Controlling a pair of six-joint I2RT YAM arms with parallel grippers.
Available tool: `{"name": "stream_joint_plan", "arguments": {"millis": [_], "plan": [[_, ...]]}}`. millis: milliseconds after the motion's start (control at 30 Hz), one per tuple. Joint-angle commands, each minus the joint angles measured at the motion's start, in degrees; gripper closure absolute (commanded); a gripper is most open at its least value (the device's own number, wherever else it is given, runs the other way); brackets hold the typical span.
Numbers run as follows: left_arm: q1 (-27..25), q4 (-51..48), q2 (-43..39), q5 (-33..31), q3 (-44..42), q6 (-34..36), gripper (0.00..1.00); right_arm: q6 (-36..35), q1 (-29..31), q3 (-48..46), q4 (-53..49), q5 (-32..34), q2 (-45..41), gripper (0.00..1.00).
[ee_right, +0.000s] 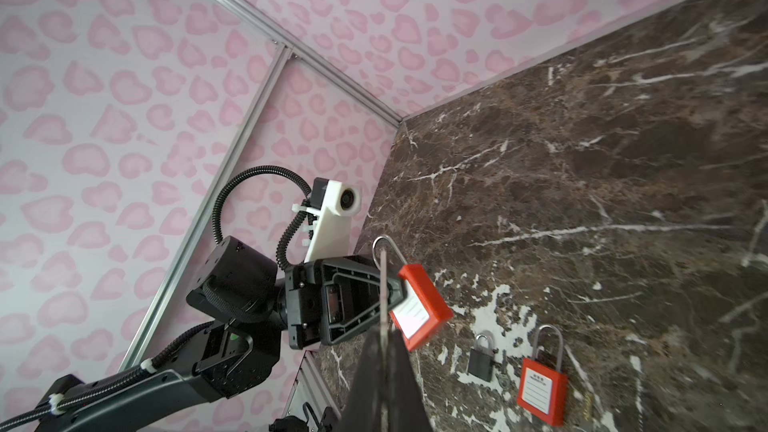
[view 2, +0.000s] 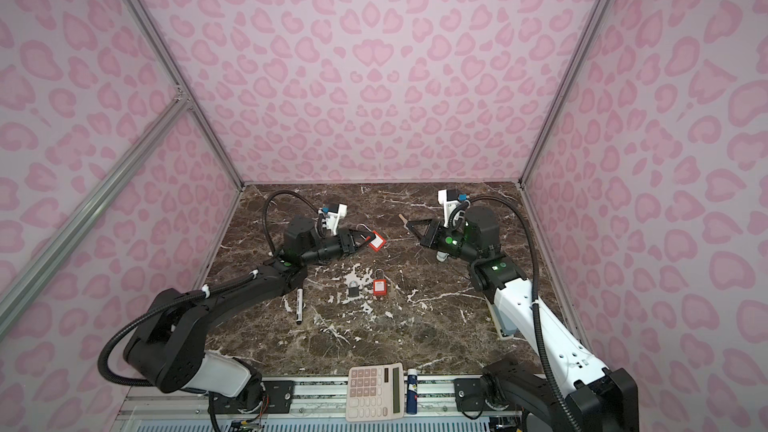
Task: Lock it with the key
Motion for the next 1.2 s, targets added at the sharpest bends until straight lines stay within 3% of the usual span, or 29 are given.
{"name": "stream_joint_plan", "arguments": {"millis": [0,133,533,1167], "plan": [[-2.3,-8.8,4.8,1.5,4.7,4.9,0.97,1.7,-1.4,-3.0,-1.9,2.7,-1.7,1.0],[-5.4,-19.8,13.0,2.7,12.3,7.9,0.97,1.2,-3.2,-5.4,-5.1,4.5,-4.8,1.0],[-13.3,-35.6,30.8,1.8,28.3,12.1,0.97,2.8,-7.9,-13.0,-8.5,6.1,-12.3,1.0],[-12.6,-39.8,33.0,-2.4,32.3,17.8,0.97,4.2,-7.8,-18.4,-7.1,5.1,-13.1,1.0]]}}
